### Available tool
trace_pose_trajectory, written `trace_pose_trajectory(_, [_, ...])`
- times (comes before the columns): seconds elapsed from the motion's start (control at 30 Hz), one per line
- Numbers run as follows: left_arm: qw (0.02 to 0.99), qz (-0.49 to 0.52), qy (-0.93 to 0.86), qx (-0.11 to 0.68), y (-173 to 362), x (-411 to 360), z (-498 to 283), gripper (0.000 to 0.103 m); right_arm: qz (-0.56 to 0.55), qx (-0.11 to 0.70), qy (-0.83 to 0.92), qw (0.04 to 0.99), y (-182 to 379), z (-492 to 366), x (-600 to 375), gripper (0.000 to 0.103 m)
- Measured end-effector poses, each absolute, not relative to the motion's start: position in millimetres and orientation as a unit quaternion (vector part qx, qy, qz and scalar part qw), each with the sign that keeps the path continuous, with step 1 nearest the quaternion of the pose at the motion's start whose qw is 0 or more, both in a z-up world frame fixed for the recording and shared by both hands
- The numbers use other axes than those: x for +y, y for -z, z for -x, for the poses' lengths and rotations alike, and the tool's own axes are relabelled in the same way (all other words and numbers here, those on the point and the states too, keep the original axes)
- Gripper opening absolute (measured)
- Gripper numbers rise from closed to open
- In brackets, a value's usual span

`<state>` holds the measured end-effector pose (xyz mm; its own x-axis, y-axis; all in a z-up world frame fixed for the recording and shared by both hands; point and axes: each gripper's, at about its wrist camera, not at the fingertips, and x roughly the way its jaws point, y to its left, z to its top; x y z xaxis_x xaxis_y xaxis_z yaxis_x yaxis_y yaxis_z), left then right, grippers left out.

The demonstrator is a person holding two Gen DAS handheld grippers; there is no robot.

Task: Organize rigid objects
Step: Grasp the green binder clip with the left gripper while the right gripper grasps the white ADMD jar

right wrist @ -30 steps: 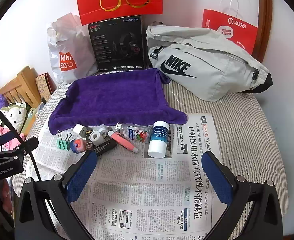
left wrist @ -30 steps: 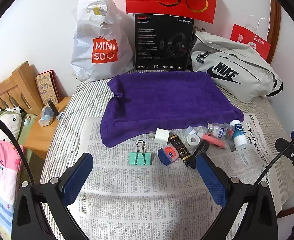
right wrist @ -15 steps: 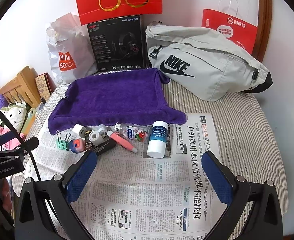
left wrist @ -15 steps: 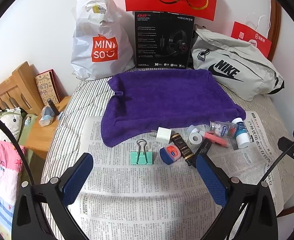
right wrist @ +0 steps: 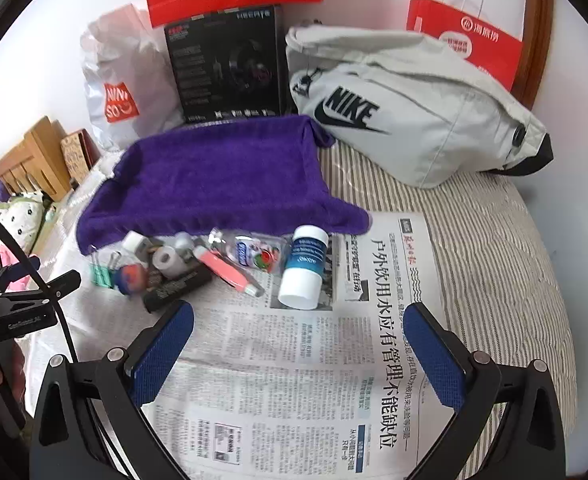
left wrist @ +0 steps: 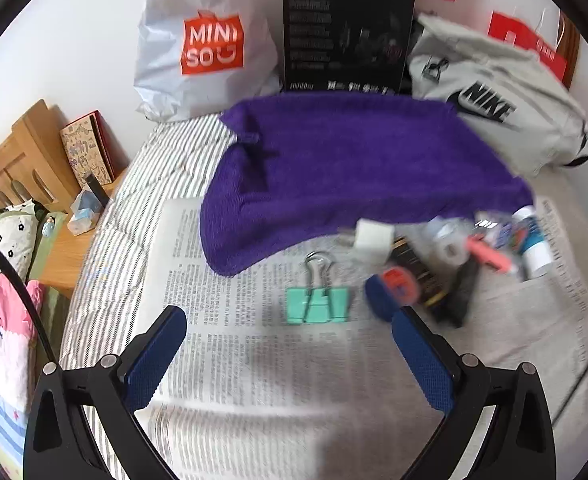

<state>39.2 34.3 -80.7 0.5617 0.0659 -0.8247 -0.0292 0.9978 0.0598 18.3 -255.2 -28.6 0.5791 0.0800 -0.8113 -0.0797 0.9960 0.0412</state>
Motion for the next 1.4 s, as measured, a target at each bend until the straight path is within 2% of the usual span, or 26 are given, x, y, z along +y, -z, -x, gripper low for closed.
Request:
trace_pose_trajectory(0.4, [0.873,0.009,-0.015,0.487,123,46,-69,0.102,-0.016,0.488,-0.033,0.872,66,-40,-268,0.103])
trace_pose_trajectory(0.6, [0.878,-0.007,-0.009,0.479,127,39,-71,0.094,-0.019,0.492,-0.029,0.870,77,-55,-270,0.101])
trace_pose_trajectory(0.7, [0.882,-0.011,0.002,0.472,125,37,-68,0.082,-0.021,0.487,-0.032,0.872,81,-65,-270,0.100])
trace_pose_trajectory(0.77, [0.883,-0.015,0.009,0.468,123,33,-67,0.069,-0.024,0.487,-0.033,0.872,85,-72,-270,0.098])
trace_pose_trajectory(0.8, [0.883,-0.016,0.013,0.468,122,32,-66,0.066,-0.026,0.487,-0.035,0.872,87,-76,-270,0.096])
trace_pose_trajectory(0.87, [0.884,-0.018,0.020,0.467,120,29,-65,0.049,-0.027,0.491,-0.041,0.870,92,-84,-270,0.091])
trace_pose_trajectory(0.93, [0.884,-0.018,0.025,0.467,119,27,-65,0.039,-0.022,0.493,-0.041,0.869,97,-90,-269,0.088])
trace_pose_trajectory(1.07, [0.883,-0.021,0.023,0.468,118,25,-66,0.039,-0.021,0.506,-0.045,0.861,110,-100,-270,0.079])
trace_pose_trajectory(1.27, [0.882,-0.018,0.025,0.470,118,27,-66,0.039,-0.006,0.508,-0.055,0.860,119,-108,-265,0.074])
trace_pose_trajectory(1.4, [0.883,-0.017,0.025,0.468,119,26,-66,0.039,0.010,0.503,-0.062,0.862,122,-113,-260,0.061])
